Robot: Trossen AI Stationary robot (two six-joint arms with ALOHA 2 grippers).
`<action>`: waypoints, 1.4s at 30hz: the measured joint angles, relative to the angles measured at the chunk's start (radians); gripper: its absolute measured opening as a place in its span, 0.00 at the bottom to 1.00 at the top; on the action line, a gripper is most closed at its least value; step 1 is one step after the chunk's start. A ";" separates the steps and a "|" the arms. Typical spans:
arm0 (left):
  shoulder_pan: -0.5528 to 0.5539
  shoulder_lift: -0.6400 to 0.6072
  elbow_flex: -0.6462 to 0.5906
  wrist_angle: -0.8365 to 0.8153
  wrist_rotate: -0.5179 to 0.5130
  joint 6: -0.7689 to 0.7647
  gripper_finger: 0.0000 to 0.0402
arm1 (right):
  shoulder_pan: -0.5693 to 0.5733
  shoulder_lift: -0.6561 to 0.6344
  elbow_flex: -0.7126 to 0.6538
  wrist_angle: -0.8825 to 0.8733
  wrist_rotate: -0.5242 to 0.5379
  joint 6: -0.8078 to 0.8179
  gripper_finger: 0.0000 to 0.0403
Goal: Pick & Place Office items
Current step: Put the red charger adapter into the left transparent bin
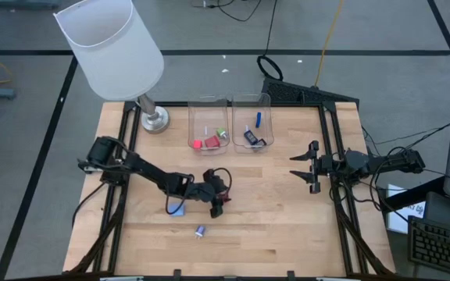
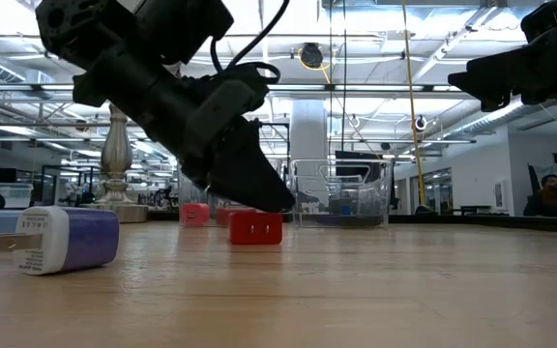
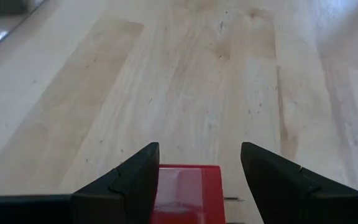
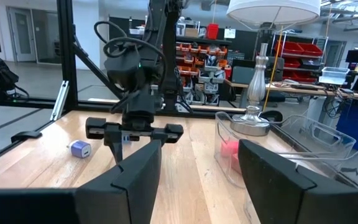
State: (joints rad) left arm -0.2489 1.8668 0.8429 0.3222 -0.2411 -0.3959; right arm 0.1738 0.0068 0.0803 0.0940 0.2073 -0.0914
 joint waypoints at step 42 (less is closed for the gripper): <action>-0.060 -0.238 -0.002 -0.423 0.182 0.165 0.57 | 0.000 0.000 0.000 0.000 0.000 0.000 0.52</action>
State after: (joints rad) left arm -0.3089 1.6283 0.8406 -0.1007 -0.0592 -0.2307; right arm 0.1737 0.0067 0.0803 0.0940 0.2073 -0.0914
